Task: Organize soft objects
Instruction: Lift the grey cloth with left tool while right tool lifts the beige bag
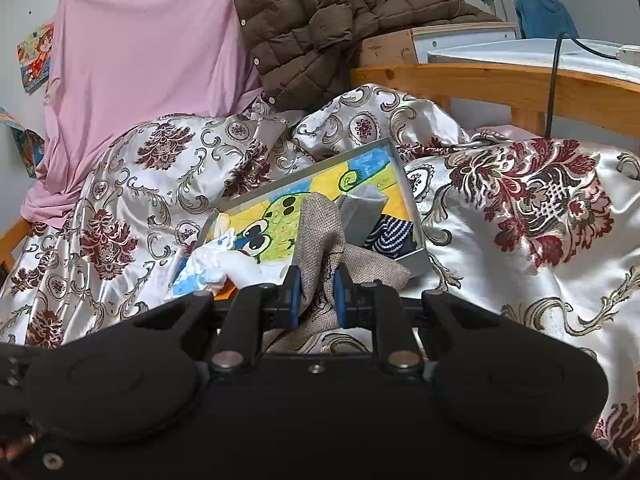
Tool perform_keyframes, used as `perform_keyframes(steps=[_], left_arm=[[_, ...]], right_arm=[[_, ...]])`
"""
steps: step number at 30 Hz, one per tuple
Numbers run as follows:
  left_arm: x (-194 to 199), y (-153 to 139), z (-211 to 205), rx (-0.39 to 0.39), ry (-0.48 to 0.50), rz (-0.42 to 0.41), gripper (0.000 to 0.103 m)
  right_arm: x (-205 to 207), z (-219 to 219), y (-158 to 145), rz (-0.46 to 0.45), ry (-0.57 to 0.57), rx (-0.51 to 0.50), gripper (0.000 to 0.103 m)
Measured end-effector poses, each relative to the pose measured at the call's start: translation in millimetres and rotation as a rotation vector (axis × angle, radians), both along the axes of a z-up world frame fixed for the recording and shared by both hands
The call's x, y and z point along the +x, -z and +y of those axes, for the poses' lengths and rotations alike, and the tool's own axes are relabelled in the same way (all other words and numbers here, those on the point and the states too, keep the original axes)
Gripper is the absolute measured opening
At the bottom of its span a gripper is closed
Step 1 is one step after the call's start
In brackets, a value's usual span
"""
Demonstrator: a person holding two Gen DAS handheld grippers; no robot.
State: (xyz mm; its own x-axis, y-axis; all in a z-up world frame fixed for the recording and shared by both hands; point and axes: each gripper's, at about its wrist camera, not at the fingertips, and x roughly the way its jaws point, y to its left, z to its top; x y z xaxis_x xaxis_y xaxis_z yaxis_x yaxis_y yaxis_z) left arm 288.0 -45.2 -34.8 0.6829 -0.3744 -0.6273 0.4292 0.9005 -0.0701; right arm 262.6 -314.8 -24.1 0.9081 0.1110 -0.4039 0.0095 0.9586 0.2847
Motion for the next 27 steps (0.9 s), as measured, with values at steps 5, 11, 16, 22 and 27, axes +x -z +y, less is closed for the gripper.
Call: perform_keyframes(steps=[5,11,16,22,27], left_arm=[[8.3,18.5,0.2,0.056,-0.043,0.055,0.002],[17.6,24.2,8.9,0.038,-0.083,0.089,0.003],[20.4,25.6,7.5,0.049,-0.081,0.095,0.008],[19.7,26.6,4.4,0.071,-0.074,0.08,0.01],[18.8,24.5,3.7,0.078,-0.073,0.076,0.01]], right_arm=[[-2.4,2.2,0.5,0.016,-0.022,-0.007,0.011],[4.9,13.7,3.8,0.033,-0.041,-0.02,0.011],[10.6,22.1,7.8,0.054,-0.049,-0.033,0.011],[17.0,29.3,10.7,0.068,-0.065,-0.051,0.011],[17.9,29.7,10.9,0.069,-0.066,-0.05,0.011]])
